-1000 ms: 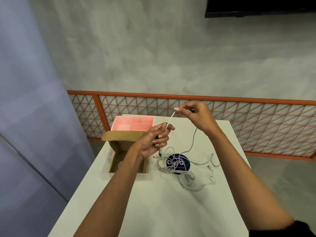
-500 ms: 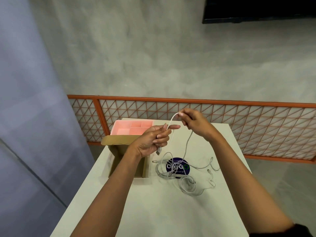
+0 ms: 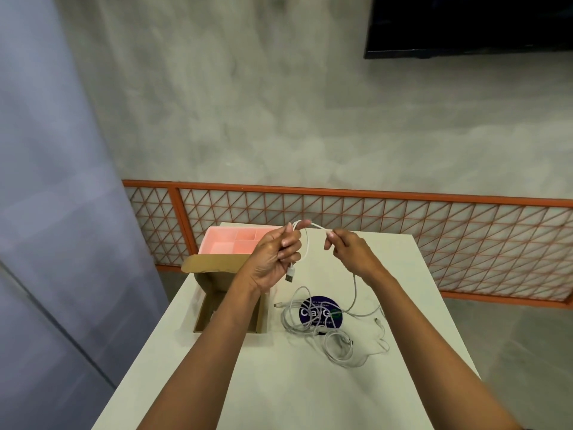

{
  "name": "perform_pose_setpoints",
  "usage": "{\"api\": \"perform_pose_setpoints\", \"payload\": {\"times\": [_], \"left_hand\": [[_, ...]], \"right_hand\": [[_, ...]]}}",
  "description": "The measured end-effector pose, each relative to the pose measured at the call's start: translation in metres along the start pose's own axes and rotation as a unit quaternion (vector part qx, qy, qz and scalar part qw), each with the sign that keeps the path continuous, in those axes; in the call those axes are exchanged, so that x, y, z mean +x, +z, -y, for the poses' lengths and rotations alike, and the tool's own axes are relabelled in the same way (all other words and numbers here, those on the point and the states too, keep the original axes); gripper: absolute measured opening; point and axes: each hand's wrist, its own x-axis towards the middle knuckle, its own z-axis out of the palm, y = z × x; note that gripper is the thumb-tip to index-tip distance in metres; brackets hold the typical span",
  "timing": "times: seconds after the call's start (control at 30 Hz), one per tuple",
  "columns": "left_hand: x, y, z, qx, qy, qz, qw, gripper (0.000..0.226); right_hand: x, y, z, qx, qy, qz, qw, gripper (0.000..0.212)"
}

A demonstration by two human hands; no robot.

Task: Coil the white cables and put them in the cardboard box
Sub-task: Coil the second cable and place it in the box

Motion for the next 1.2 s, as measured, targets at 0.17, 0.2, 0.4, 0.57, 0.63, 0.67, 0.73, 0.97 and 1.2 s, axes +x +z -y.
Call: {"api": "perform_pose_setpoints", "payload": {"times": [0.17, 0.2, 0.4, 0.57, 0.63, 0.67, 0.73, 0.97, 1.2], "left_hand": [[0.006, -0.004, 0.0, 0.0, 0.046, -0.055, 0.997, 0.032], [0.007, -0.006, -0.001, 0.008, 0.061, -0.076, 0.995, 0.032], [0.013, -0.012, 0.008, 0.06, 0.098, -0.117, 0.986, 0.023], [0.014, -0.021, 0.018, 0.313, 0.079, -0.154, 0.934, 0.038], [0.013, -0.026, 0.019, 0.406, 0.067, -0.157, 0.898, 0.035], [0.013, -0.027, 0.019, 0.438, 0.055, -0.153, 0.884, 0.033], [0.01, -0.027, 0.019, 0.464, 0.022, -0.133, 0.876, 0.031], [0.005, -0.021, 0.012, 0.241, -0.028, -0.036, 0.97, 0.036], [0.001, -0.011, 0.004, 0.087, -0.053, 0.064, 0.993, 0.036]], "right_hand": [[-0.01, 0.008, 0.005, -0.03, 0.004, 0.154, 0.988, 0.035], [-0.012, 0.007, 0.007, -0.034, 0.002, 0.185, 0.982, 0.035], [-0.014, 0.004, 0.026, -0.124, -0.025, 0.296, 0.947, 0.038], [-0.011, -0.002, 0.036, -0.203, -0.056, 0.27, 0.939, 0.034], [-0.008, -0.008, 0.041, -0.206, -0.072, 0.24, 0.946, 0.031], [-0.005, -0.013, 0.043, -0.199, -0.079, 0.218, 0.952, 0.029], [0.0, -0.024, 0.051, -0.181, -0.095, 0.165, 0.965, 0.027], [0.013, -0.045, 0.056, -0.09, -0.107, 0.089, 0.986, 0.028], [0.011, -0.043, 0.046, 0.07, -0.082, 0.043, 0.993, 0.02]]}}
